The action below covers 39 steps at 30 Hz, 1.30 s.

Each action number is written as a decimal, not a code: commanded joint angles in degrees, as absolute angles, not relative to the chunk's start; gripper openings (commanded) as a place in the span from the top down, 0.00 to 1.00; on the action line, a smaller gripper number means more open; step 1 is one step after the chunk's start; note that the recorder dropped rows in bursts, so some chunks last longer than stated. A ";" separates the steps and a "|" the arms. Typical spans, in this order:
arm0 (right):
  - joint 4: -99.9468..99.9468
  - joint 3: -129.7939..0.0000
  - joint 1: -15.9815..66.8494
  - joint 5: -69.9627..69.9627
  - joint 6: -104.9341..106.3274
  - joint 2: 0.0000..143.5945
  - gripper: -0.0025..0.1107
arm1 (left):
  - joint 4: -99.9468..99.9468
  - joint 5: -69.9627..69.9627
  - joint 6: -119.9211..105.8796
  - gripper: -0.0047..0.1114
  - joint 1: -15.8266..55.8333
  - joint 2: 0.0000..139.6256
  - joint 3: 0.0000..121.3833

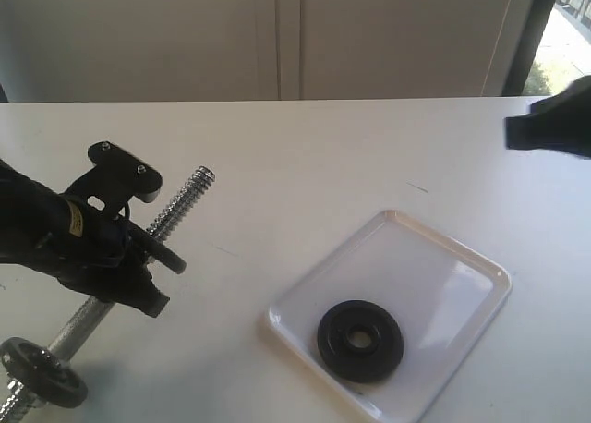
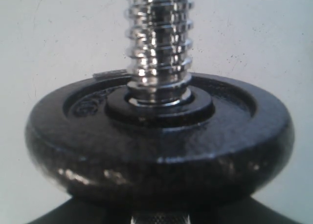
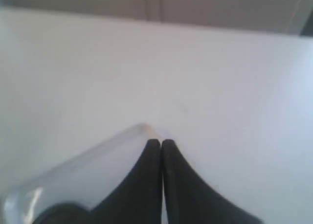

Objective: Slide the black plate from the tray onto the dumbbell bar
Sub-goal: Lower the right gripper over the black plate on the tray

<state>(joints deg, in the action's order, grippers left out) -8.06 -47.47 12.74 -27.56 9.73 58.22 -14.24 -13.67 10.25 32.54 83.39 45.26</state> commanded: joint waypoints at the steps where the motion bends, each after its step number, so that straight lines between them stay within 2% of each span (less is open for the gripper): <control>1: -7.85 -55.22 23.76 -40.20 18.21 68.32 0.98 | -14.62 -7.12 10.49 0.96 32.75 80.61 46.82; 8: 3.64 -61.20 38.26 -49.83 15.57 84.98 0.98 | -14.62 -7.12 10.49 0.96 32.75 80.61 46.82; 15: 0.39 -64.24 39.46 -51.60 15.41 96.37 0.98 | -14.62 -7.12 10.49 0.96 32.75 80.61 46.82; 17: 0.59 -64.75 39.35 -52.08 15.16 97.78 0.95 | -14.62 -7.12 10.49 0.96 32.75 80.61 46.82; 20: 0.59 -64.74 39.35 -51.81 15.16 98.43 0.78 | -14.62 -7.12 10.49 0.96 32.75 80.61 46.82; 21: 0.59 -64.74 39.35 -51.34 15.16 98.48 0.68 | -14.62 -7.12 10.49 0.96 32.75 80.61 46.82; 24: 0.96 -64.74 39.35 -51.09 15.16 98.46 0.26 | -14.62 -7.12 10.49 0.96 32.75 80.61 46.82; 25: 1.09 -64.74 39.35 -51.06 15.16 98.46 0.14 | -14.62 -7.12 10.49 0.96 32.75 80.61 46.82; 26: 1.09 -64.74 39.35 -50.57 15.16 98.46 0.08 | -14.62 -7.12 10.49 0.96 32.75 80.61 46.82; 27: 1.09 -64.74 39.35 -49.94 15.16 98.46 0.05 | -14.62 -7.12 10.49 0.96 32.75 80.61 46.82; 39: 1.48 -64.51 39.35 -48.27 11.68 101.18 0.05 | -14.62 -7.12 10.49 0.96 32.75 80.61 46.82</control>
